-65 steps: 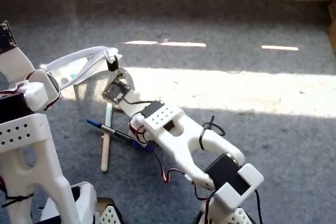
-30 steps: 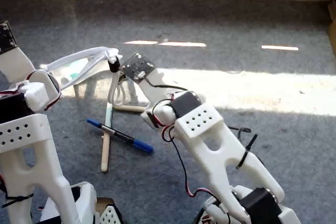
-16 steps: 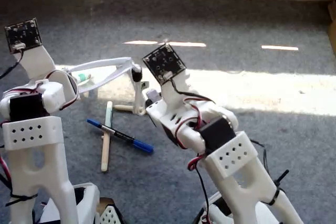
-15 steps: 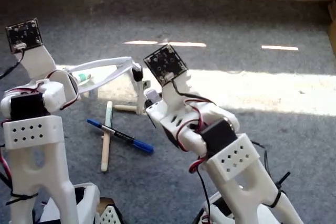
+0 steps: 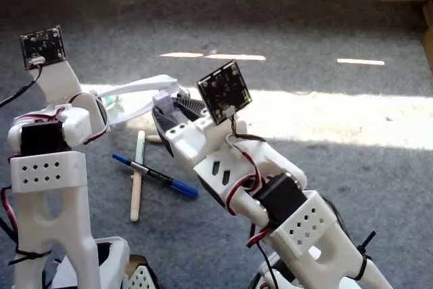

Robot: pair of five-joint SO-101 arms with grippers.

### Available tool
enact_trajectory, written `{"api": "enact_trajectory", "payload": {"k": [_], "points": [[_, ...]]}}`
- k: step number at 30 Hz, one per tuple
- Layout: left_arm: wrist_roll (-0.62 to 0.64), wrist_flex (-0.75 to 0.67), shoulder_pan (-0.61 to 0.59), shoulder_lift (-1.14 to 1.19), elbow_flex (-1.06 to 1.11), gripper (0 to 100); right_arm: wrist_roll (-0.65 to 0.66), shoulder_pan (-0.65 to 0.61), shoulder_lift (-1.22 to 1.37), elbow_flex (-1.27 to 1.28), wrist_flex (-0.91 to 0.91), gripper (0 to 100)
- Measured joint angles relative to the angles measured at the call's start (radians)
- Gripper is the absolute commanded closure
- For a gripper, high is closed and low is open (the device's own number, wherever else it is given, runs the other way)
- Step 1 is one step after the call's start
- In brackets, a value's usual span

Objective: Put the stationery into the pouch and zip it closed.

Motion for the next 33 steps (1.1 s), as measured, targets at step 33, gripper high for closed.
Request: {"api": "enact_trajectory", "payload": {"k": [33], "points": [[-0.002, 0.000, 0.000, 0.000, 0.002, 99, 0.195, -0.095, 0.235, 0.532, -1.384, 99.4]]}}
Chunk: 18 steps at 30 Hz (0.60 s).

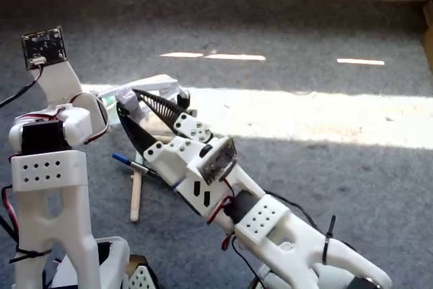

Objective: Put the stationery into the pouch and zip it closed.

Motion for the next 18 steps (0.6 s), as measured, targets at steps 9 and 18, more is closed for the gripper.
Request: {"api": "enact_trajectory", "payload": {"k": [9, 18], "points": [[0.000, 0.000, 0.000, 0.000, 0.000, 99, 0.000, 0.015, 0.204, 0.000, -0.206, 99.4], [0.000, 0.000, 0.002, 0.000, 0.000, 99, 0.000, 0.025, 0.227, 0.000, -0.212, 99.4]]}}
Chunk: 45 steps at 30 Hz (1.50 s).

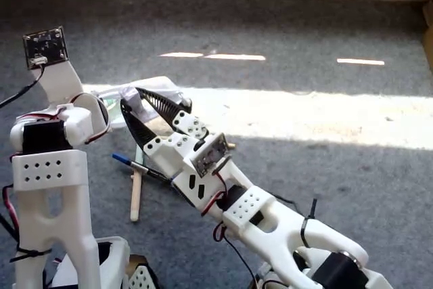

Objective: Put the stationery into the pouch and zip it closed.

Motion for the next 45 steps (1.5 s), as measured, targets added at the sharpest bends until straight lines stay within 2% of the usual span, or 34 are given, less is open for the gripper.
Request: {"api": "enact_trajectory", "payload": {"k": [4, 9, 26, 31, 38, 45], "points": [[0.000, 0.000, 0.000, 0.000, 0.000, 99, 0.000, 0.000, 0.021, 0.000, -0.005, 98.1], [0.000, 0.000, 0.000, 0.000, 0.000, 99, 0.000, 0.000, 0.023, 0.000, -0.008, 88.6], [-0.012, 0.000, 0.000, 0.000, 0.003, 99, 0.000, 0.003, 0.021, 0.000, -0.006, 88.6], [-0.012, 0.000, -0.005, 0.000, 0.003, 99, 0.000, 0.003, -0.098, 0.095, -0.006, 88.6], [-0.012, 0.000, -0.005, 0.000, 0.003, 99, 0.000, 0.003, -0.221, 0.133, 0.160, 88.6], [-0.012, 0.000, -0.005, 0.000, 0.003, 99, 0.000, 0.003, -0.238, 0.138, 0.172, 88.6]]}}
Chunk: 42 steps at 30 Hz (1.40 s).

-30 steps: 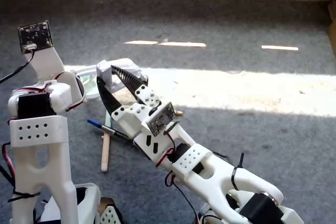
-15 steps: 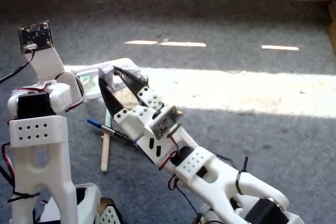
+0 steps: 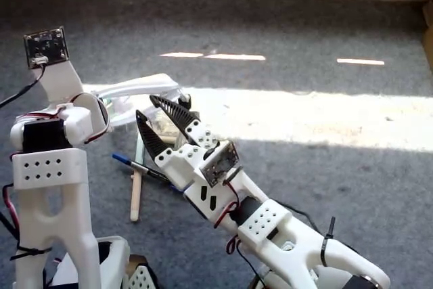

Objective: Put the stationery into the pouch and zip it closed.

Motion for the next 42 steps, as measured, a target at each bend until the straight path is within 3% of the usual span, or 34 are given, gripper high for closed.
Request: {"api": "enact_trajectory", "payload": {"k": [9, 16, 27, 37, 42], "points": [[0.002, 0.000, -0.060, 0.000, 0.000, 99, 0.000, 0.008, -0.003, 0.049, 0.000, 88.6], [0.003, 0.000, -0.098, 0.002, 0.000, 99, -0.002, 0.110, -0.008, 0.049, 0.034, 88.6], [0.003, -0.008, -0.097, 0.014, 0.002, 99, -0.002, 0.187, -0.032, -0.130, 0.502, 88.6], [0.003, -0.008, -0.173, 0.014, 0.002, 99, 0.000, 0.279, -0.034, -0.181, 0.717, 88.6], [0.003, -0.008, -0.181, 0.014, 0.002, 99, 0.000, 0.278, -0.204, -0.181, 0.867, 88.6]]}}
